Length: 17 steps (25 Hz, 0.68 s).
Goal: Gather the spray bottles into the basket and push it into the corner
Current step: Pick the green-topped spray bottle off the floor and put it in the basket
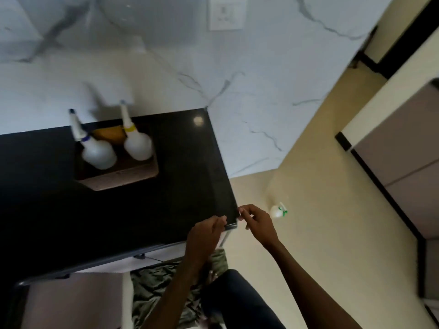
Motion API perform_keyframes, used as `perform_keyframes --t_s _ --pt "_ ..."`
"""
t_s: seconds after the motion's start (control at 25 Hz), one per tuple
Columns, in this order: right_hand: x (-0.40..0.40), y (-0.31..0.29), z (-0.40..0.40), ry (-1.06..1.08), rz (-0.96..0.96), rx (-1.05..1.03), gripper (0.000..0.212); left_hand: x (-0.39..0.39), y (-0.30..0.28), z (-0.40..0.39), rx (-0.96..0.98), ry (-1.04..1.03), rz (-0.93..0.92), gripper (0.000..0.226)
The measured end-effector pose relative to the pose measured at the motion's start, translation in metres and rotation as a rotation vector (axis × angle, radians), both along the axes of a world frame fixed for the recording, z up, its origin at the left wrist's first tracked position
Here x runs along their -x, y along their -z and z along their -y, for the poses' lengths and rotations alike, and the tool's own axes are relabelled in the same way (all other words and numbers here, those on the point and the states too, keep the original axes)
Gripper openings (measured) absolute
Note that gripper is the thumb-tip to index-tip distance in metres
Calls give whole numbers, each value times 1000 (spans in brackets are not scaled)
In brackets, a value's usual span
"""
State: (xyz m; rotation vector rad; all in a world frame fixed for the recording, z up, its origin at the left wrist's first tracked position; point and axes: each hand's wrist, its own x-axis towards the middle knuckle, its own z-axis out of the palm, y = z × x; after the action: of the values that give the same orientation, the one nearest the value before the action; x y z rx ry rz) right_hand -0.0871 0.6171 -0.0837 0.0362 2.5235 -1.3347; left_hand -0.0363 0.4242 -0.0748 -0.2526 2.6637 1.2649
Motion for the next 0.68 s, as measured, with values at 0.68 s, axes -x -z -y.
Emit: perform_keyframes --t_s 0.68 --pt "189 295 -333 119 421 -463 36 199 282 -307 351 409 349 66"
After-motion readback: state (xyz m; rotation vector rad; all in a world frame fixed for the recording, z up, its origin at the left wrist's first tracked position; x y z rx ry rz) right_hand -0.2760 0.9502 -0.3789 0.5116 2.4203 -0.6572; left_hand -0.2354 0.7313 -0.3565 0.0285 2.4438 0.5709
